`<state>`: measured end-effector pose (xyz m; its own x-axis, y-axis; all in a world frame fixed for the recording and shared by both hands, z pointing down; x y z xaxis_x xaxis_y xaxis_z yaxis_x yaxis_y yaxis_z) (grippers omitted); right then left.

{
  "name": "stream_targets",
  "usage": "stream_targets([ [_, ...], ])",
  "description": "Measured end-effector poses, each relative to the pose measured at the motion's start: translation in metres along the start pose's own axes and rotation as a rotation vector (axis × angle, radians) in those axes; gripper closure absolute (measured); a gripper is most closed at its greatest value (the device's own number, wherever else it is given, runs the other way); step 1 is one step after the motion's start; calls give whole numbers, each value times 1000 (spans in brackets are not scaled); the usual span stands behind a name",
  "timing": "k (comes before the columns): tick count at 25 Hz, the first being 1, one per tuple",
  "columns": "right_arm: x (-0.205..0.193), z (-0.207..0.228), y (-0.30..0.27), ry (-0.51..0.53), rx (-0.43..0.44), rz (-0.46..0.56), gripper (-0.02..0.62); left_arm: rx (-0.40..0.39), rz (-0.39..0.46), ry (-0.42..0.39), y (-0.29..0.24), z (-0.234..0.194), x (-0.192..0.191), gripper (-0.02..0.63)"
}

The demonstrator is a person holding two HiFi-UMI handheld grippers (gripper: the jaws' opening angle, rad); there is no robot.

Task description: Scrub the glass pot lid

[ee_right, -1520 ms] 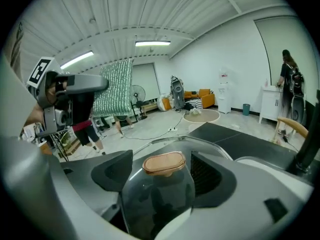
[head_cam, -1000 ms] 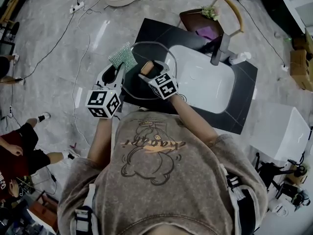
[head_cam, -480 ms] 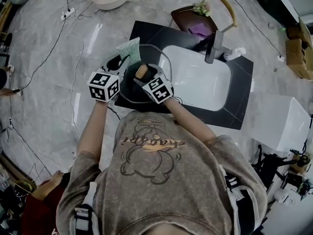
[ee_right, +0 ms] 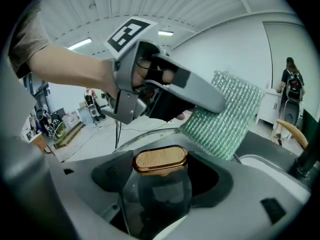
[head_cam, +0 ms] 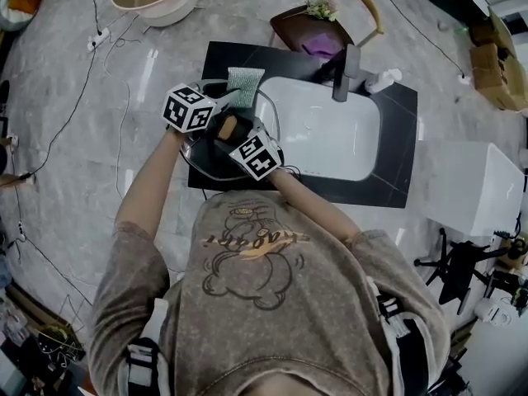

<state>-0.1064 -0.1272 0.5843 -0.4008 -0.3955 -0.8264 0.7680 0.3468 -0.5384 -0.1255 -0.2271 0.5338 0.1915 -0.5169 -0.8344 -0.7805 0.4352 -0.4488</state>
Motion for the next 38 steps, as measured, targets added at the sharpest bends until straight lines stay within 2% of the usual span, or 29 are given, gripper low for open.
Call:
stream_targets([
  [9,-4,2,-1,5,-1,0,255,-254,-206,62,-54,11,-23,523],
  [13,-4,2,-1,7,2,-6,255,-301,-277,71,-69,17,-32,523],
  [20,-7,2,-2,8,-1,-13,255,-341,-358,11,-79,23,-46,522],
  [23,-7,2,-1,5,-3,-12,255,-331,-386,-26,-82,23,-47,522],
  [28,-6,3,-1,1,-6,-12,255,-267,-398,-77,-83,14,-50,522],
  [38,-7,2,-2,-17,-1,-8,255,-48,-315,-5,-36,-41,-56,522],
])
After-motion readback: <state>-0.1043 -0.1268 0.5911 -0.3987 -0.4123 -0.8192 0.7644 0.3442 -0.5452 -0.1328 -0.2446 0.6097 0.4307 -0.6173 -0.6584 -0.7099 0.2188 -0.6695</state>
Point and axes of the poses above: the fingertips, and each gripper's own axes: y backward along the fingers, z to its right, x out of its top, the point moved 4 cm from there along y, backward along the fingers, and after that the axes turned 5 degrees about z, right-handed, at the moved point
